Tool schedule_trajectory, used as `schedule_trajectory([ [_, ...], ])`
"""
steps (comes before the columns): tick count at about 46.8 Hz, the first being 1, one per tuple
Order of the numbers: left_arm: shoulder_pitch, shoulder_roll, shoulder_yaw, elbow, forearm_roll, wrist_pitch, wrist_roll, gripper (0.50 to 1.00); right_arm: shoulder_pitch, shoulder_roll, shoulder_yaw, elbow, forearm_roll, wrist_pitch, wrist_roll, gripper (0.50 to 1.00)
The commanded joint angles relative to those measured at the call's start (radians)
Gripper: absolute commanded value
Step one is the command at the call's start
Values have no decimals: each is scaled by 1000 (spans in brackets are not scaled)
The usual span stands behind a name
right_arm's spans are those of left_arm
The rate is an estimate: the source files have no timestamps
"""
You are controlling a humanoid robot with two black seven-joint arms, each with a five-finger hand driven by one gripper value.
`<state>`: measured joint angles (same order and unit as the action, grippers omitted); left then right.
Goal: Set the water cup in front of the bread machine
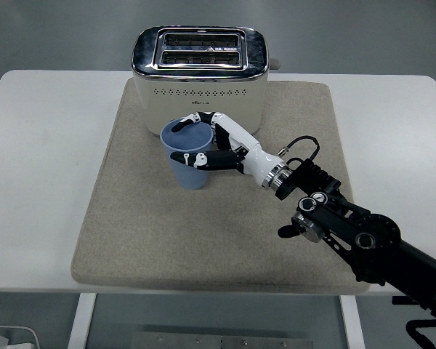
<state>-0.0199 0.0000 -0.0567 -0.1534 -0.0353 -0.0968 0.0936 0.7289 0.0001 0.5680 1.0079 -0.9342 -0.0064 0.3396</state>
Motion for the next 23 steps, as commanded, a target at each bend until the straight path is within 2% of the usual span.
schedule_trajectory([
  [1,0,0,0,0,0,0,0,1000,-5,0,-2,0,0,-3,1,596],
  [23,0,0,0,0,0,0,0,1000,-14,0,-26,-15,-2,-26,10,607],
])
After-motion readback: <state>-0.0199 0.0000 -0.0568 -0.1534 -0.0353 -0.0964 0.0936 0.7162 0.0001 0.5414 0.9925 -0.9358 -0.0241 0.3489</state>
